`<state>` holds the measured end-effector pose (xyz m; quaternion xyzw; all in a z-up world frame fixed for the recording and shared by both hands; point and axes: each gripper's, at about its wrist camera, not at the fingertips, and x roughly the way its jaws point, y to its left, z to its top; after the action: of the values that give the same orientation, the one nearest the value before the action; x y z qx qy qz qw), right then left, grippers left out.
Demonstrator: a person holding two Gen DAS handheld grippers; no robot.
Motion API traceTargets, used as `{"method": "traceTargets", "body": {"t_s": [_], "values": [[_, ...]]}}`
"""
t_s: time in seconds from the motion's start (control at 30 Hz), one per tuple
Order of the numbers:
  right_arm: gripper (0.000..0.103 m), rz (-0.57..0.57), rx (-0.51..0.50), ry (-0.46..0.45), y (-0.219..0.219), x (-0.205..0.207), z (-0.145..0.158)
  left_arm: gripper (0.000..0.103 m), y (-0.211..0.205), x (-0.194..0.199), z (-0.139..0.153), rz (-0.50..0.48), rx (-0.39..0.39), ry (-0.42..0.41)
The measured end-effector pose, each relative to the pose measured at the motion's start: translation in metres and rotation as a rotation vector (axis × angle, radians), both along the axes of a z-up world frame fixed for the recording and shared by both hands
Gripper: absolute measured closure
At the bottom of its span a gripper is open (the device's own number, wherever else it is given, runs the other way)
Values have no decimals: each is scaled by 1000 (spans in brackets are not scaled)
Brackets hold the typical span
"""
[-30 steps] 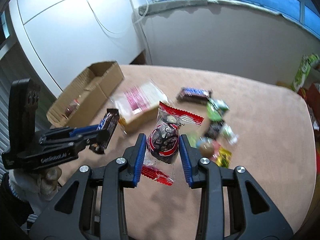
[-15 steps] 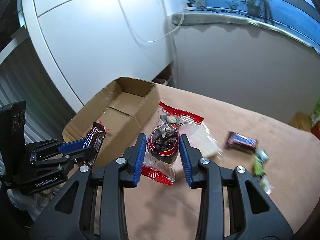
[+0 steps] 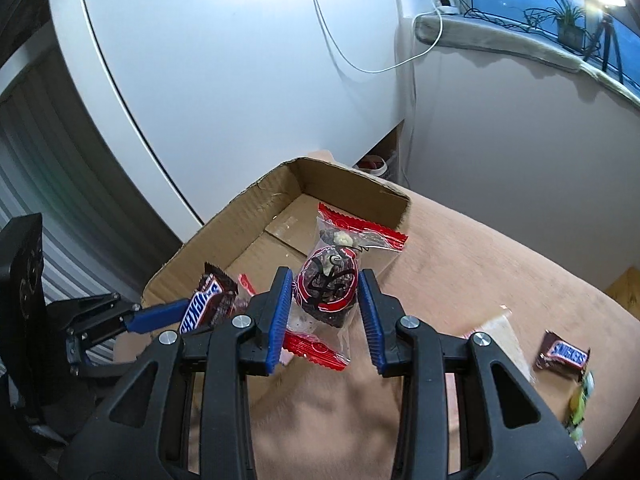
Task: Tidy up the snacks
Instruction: 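Carry both snacks into the cardboard box and open both tools, then grasp the green candy with the left tool while the right tool grasps the yellow candy packet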
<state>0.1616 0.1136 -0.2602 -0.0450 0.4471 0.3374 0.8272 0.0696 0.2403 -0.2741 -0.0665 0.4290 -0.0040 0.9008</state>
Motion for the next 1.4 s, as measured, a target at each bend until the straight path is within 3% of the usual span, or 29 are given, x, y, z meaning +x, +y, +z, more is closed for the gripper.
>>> {"method": "traceTargets", "body": {"t_s": [0.37,0.4,0.43,0.47,0.8,1.03,1.4], "values": [[64,26,-7,10,13,11,-8,76,2,11,-6,5,-17,18],[60,28,-9,6,13,10,-7,76,3,12,-7,4,-22,25],[49,28,-11,-1,13,9,-6,76,3,12,-7,11,-24,24],[44,24,-10,-8,12,8,-4,76,4,11,-6,20,-23,20],[44,-11,-4,-35,-9,-2,6,76,-3,3,1,25,-23,1],[44,-57,-9,-59,-60,-22,17,76,-28,-5,12,-20,-49,-38],[44,-246,-43,-73,-191,-55,20,76,-99,0,7,-171,-83,-29]]}}
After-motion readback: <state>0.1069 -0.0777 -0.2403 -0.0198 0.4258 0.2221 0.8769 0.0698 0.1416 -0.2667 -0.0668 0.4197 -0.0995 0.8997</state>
